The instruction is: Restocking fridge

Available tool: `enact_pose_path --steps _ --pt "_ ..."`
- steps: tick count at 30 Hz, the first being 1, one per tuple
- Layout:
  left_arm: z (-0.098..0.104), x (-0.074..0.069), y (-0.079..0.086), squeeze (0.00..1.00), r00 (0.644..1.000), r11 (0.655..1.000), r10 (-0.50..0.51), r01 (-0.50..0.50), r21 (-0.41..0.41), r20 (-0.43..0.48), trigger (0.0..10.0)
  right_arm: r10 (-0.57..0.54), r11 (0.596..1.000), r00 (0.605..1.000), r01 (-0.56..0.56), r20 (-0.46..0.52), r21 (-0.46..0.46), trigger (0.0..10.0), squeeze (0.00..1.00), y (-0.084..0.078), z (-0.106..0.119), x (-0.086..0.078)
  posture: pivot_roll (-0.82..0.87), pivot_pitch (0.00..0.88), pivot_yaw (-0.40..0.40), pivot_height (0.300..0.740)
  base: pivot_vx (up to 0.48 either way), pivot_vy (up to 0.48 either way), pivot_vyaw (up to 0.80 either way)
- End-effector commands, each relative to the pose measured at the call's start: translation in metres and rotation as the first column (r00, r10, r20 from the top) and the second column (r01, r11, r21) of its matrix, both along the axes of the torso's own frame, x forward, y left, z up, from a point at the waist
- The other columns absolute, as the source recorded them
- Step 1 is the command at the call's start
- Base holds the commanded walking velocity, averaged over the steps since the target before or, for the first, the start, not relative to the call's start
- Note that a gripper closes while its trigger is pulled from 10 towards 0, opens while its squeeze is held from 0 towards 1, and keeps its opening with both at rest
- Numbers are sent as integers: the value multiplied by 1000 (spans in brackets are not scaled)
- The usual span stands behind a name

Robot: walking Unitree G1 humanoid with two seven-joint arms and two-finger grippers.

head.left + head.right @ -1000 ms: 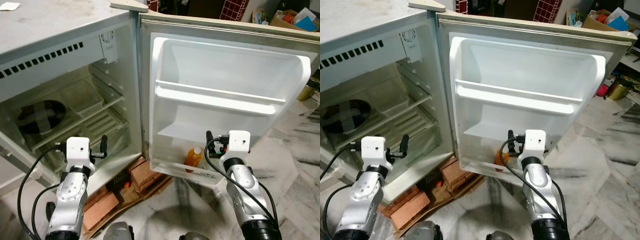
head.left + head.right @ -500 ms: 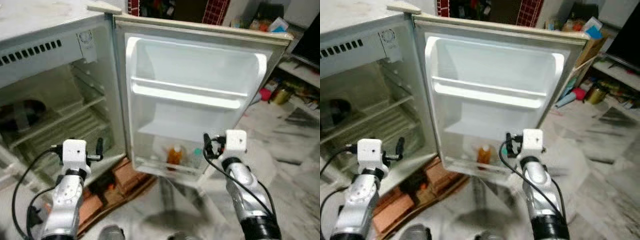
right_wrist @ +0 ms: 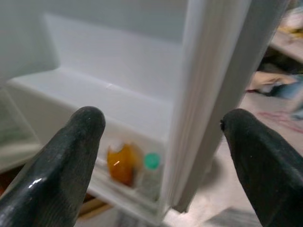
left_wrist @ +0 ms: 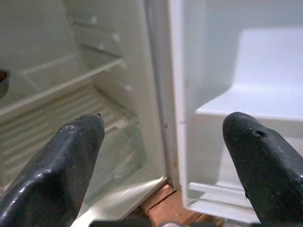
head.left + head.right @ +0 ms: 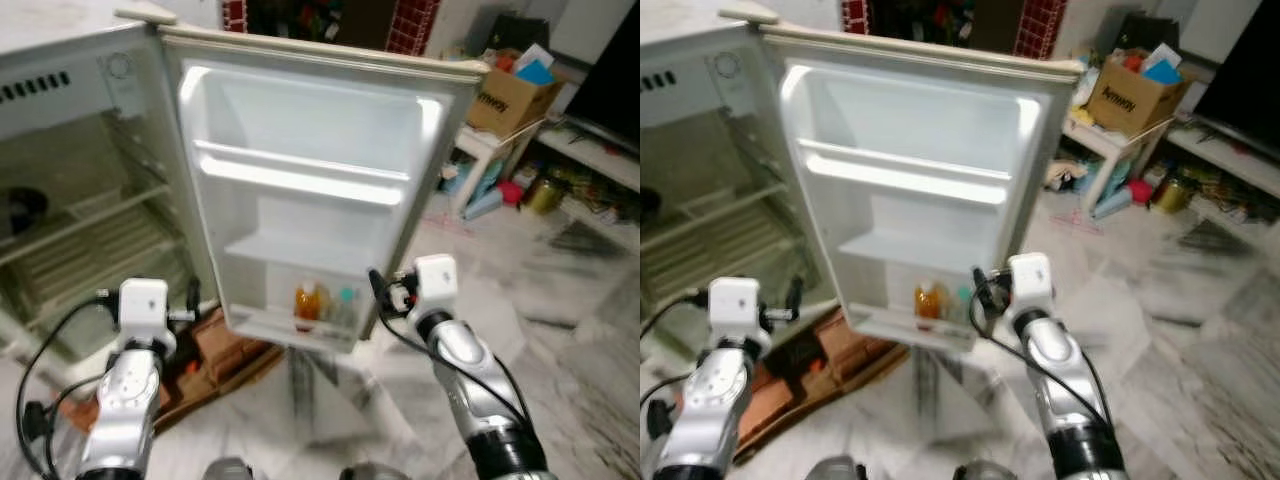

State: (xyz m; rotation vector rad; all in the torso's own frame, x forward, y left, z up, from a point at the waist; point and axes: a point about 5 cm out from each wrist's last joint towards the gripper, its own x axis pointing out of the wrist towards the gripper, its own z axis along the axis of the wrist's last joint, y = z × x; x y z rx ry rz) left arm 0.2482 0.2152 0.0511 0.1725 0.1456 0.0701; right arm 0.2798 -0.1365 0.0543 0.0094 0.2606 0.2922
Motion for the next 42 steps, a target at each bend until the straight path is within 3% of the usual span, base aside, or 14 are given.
enact_pose_path --steps 1,5,19,28,42 --pt "-1 1 -8 0 1000 1000 -27 27 -7 -7 10000 38 999 999 -38 -34 6 10000 0 -6 -2 -3 22 3 -36 740 0 -424 0" --pt "-2 1 -8 0 1000 1000 -29 29 -5 -10 10000 136 990 988 -137 -75 -12 10000 0 -1 -8 -10 22 4 -35 740 0 -427 0" --pt "-3 1 -5 0 1000 1000 -17 17 7 -8 10000 45 998 999 -44 17 -52 10000 0 -15 5 1 17 4 -32 740 0 -399 0" --pt "-4 1 -4 0 1000 1000 -8 8 15 -8 10000 3 1000 992 1 130 -26 10000 0 -20 22 10 17 8 -32 740 0 -355 707" --pt "-5 0 1 0 1000 1000 19 -19 -7 -13 10000 -9 1000 986 9 165 1 10000 0 -17 26 11 18 10 -29 740 228 -118 717"
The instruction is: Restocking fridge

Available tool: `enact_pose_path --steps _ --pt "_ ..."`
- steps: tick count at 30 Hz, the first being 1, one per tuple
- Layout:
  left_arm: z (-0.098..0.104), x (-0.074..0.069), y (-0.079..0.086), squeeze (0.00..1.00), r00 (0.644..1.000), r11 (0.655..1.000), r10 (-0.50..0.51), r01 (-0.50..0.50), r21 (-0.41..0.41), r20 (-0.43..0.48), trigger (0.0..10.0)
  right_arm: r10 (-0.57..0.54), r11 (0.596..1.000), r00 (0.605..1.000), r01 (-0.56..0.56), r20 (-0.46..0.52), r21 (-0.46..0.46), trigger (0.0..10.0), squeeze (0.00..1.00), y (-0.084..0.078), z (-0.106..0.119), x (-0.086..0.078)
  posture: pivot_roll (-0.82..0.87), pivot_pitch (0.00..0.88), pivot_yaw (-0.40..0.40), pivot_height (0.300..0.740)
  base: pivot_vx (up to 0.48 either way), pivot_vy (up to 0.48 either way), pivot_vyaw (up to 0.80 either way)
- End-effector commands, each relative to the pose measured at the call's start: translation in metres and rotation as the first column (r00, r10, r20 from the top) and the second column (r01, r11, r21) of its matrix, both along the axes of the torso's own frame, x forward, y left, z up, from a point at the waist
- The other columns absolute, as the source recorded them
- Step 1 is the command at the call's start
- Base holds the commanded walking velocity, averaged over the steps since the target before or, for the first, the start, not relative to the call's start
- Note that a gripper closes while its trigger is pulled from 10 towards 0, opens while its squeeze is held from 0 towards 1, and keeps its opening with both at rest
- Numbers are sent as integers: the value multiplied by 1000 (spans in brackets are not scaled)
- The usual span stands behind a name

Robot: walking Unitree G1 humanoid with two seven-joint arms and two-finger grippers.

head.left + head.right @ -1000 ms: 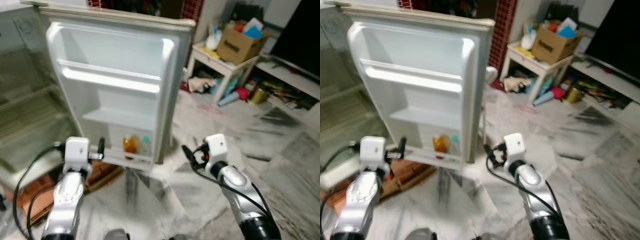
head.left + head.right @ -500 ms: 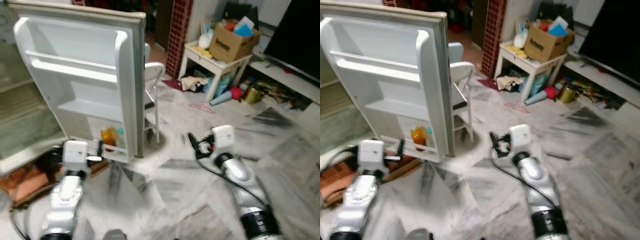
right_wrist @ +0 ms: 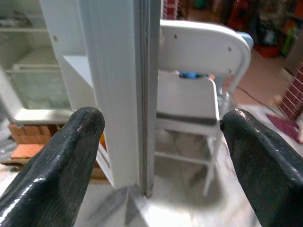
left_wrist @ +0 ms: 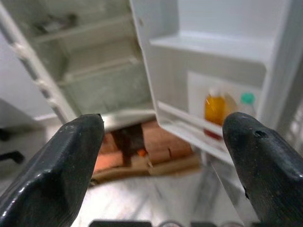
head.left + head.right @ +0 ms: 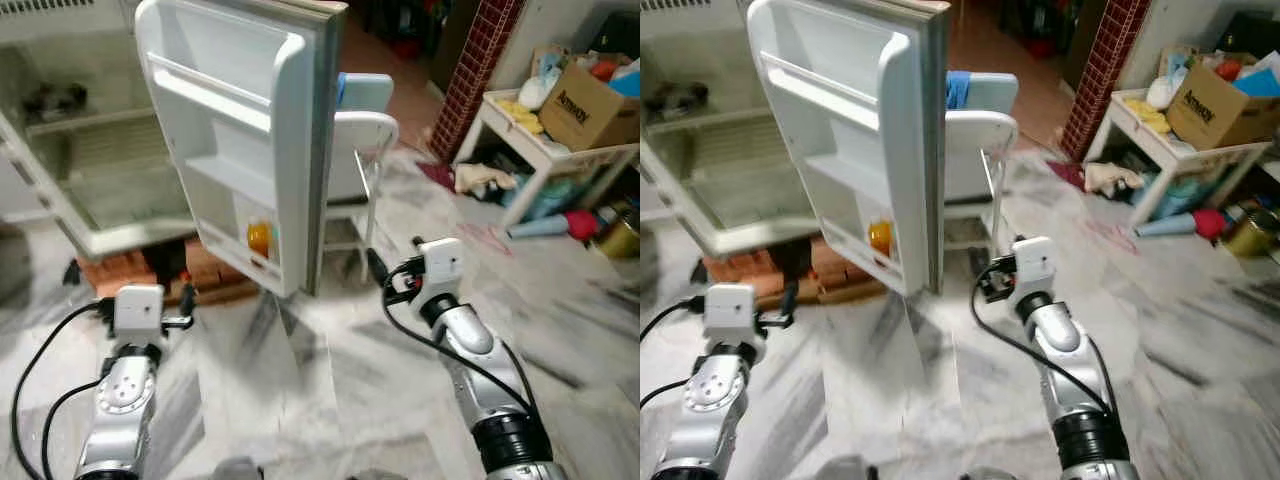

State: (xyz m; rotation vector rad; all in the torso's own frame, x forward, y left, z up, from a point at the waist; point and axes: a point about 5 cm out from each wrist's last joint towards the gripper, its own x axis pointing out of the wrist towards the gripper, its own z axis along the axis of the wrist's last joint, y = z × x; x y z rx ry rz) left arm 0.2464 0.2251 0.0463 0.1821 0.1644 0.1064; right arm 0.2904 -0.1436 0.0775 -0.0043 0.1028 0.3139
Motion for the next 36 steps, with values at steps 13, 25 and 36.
enact_pose_path --steps 13,25,36 --pt "-2 1 -8 0 1000 999 -3 3 -35 3 10000 -15 1000 1000 16 27 -19 10000 0 -7 4 1 16 15 -32 740 207 0 674" --pt "-9 -8 1 0 999 999 26 -27 -38 -30 10000 -77 996 993 80 86 -31 10000 0 -15 12 6 24 19 -33 740 22 0 214" --pt "-8 -10 5 0 1000 998 22 -23 -58 -14 10000 -154 988 981 157 118 -15 10000 0 -18 17 13 33 14 -33 740 121 0 506"
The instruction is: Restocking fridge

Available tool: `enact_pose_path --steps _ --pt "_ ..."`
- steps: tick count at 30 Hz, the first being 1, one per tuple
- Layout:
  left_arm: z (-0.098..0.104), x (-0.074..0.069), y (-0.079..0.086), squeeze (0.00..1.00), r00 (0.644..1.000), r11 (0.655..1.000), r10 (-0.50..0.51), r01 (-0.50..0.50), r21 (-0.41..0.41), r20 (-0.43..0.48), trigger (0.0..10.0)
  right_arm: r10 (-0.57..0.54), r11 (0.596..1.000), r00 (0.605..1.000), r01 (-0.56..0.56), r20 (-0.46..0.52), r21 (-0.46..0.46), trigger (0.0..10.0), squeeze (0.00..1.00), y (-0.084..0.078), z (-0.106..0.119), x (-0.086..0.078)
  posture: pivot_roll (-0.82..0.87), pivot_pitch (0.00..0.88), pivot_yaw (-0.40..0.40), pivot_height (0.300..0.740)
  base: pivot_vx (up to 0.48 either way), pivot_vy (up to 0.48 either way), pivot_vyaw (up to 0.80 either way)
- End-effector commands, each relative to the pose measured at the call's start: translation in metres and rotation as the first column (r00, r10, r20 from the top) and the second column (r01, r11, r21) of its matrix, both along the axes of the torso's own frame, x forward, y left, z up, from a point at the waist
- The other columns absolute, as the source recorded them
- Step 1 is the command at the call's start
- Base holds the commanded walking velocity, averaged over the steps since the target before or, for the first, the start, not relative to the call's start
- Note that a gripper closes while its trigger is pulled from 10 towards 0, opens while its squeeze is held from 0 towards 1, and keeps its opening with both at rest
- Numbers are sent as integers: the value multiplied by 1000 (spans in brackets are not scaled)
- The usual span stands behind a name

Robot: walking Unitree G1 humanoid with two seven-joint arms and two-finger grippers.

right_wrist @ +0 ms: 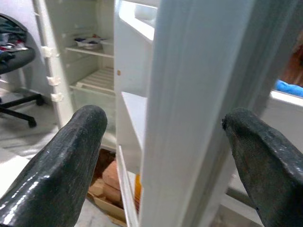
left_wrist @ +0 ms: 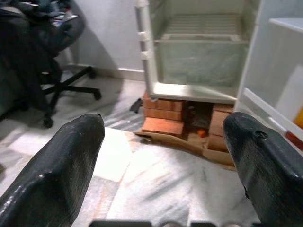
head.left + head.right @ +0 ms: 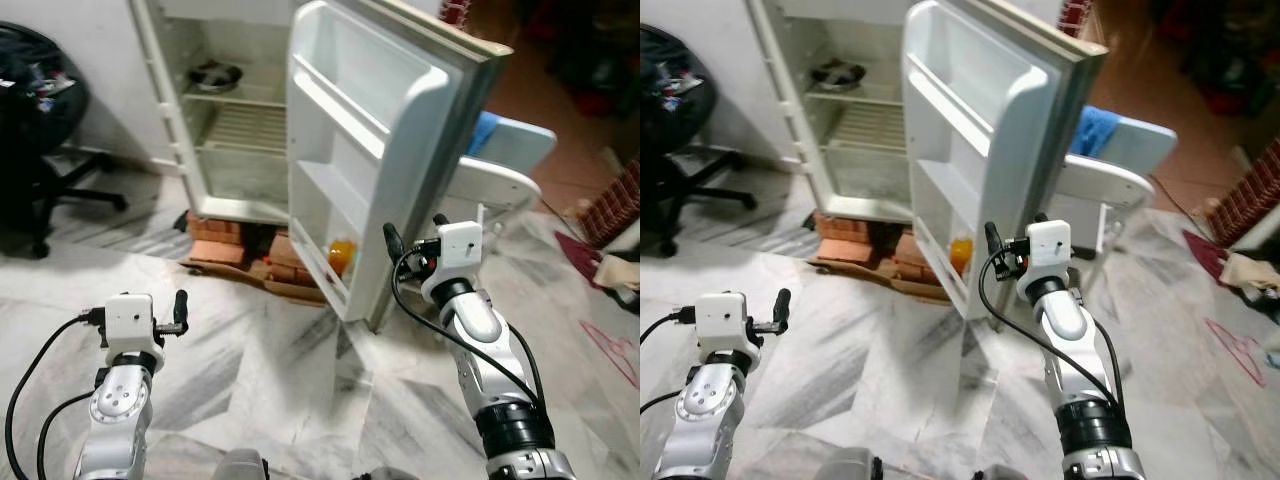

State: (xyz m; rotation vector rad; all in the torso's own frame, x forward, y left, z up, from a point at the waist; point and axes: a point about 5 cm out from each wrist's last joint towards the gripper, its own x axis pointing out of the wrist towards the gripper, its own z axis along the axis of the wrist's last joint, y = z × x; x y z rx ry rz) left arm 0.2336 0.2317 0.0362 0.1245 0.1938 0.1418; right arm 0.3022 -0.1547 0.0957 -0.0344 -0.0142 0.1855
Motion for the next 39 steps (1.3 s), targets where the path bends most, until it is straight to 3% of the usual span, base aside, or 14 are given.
enact_pose_path --steps 1,14,27,33,39 --pt "2 3 -2 0 1000 1000 -22 22 -3 11 10000 -37 999 999 37 -4 -7 10000 0 -8 -1 1 32 14 -32 740 285 0 0" --pt "2 5 -2 0 999 999 -36 36 0 8 10000 -183 983 983 183 -21 -11 10000 0 -25 -13 -8 33 12 -21 740 289 0 0" --pt "0 -1 1 0 1000 1000 -22 22 -3 -4 10000 -172 985 984 172 -37 9 10000 0 -22 -17 -9 49 26 -19 740 40 0 0" --pt "0 -17 6 0 1000 1000 8 -8 -15 -10 10000 -176 983 984 176 -17 43 10000 0 -25 -2 11 58 56 -15 740 0 0 0" --pt "-3 -18 3 0 1000 1000 13 -13 -19 -11 10000 -202 974 979 204 -32 97 10000 0 -23 7 29 66 51 -35 740 0 0 0"
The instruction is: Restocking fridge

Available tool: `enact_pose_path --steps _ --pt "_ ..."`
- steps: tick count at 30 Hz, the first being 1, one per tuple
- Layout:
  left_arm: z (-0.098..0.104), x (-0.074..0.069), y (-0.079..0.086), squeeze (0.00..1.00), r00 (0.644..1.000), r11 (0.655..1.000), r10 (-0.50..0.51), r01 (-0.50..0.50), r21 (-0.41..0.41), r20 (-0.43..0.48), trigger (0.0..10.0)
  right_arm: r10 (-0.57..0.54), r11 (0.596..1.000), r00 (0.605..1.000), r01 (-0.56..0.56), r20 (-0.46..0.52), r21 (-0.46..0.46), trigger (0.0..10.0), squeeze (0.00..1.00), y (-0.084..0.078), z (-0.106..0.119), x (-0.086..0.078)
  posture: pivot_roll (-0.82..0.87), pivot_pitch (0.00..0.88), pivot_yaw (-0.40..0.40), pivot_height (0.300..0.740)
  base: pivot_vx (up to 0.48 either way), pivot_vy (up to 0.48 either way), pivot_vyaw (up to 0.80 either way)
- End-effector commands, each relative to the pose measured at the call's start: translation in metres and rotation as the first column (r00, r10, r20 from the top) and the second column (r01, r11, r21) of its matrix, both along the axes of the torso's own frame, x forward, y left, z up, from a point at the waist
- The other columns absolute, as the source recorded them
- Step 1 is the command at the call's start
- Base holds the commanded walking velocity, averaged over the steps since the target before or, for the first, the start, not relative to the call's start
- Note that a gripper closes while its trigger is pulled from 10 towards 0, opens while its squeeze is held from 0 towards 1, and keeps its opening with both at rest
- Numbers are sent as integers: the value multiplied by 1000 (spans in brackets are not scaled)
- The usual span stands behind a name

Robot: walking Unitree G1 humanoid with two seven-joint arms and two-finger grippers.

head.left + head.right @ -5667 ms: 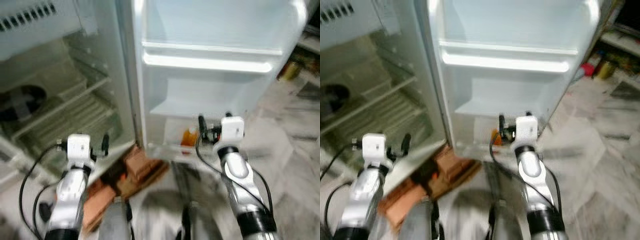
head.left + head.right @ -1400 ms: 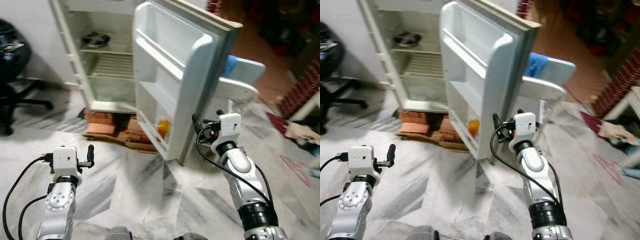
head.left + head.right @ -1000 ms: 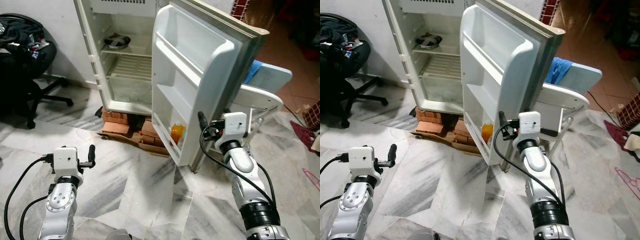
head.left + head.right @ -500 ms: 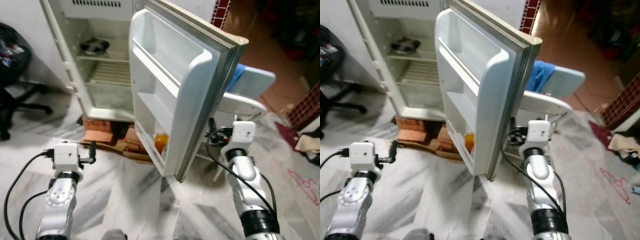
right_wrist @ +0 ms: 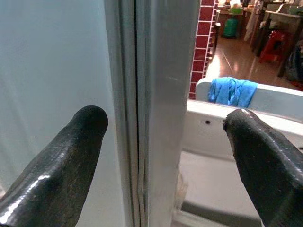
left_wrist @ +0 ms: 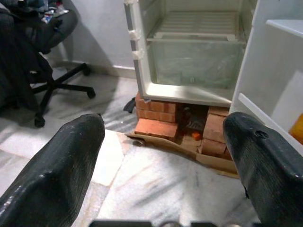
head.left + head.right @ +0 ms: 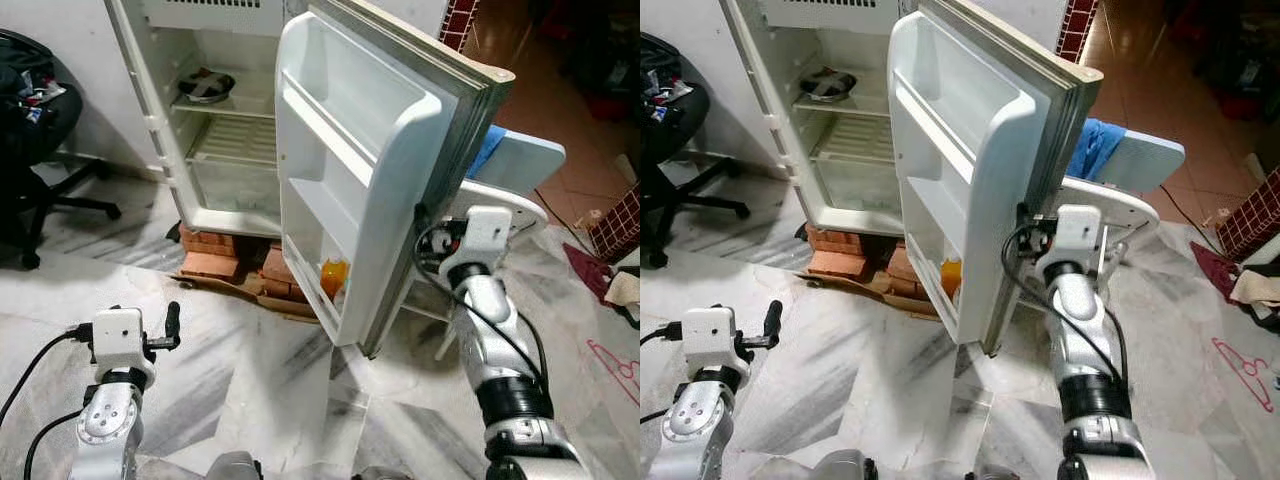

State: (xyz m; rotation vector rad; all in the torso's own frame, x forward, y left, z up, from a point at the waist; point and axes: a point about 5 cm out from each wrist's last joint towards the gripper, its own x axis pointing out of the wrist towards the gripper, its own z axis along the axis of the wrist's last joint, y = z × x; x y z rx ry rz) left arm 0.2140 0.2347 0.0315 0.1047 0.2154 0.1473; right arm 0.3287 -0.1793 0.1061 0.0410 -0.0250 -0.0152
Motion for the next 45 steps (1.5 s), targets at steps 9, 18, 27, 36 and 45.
enact_pose_path --steps 9,18,27,36,45 --pt "3 2 -3 0 1000 1000 -10 10 -4 10 10000 459 816 876 -481 146 320 10000 0 61 32 0 71 37 -47 740 0 0 0" --pt "1 2 -5 0 1000 1000 -25 25 2 0 10000 635 683 758 -642 151 350 10000 0 66 26 -25 56 37 -44 740 0 0 0" --pt "-1 3 -3 0 1000 1000 -3 3 -22 -2 10000 174 966 980 -152 -95 207 10000 0 0 -22 -32 52 26 -55 740 0 0 0" --pt "3 11 -6 0 1000 1000 -18 19 -14 15 10000 24 991 990 -5 -140 133 10000 0 2 -38 -41 48 26 -54 740 0 360 -58" --pt "7 17 -7 0 999 999 -42 42 -1 32 10000 -14 995 992 27 -128 100 10000 0 3 -37 -38 47 34 -43 740 0 480 -800"
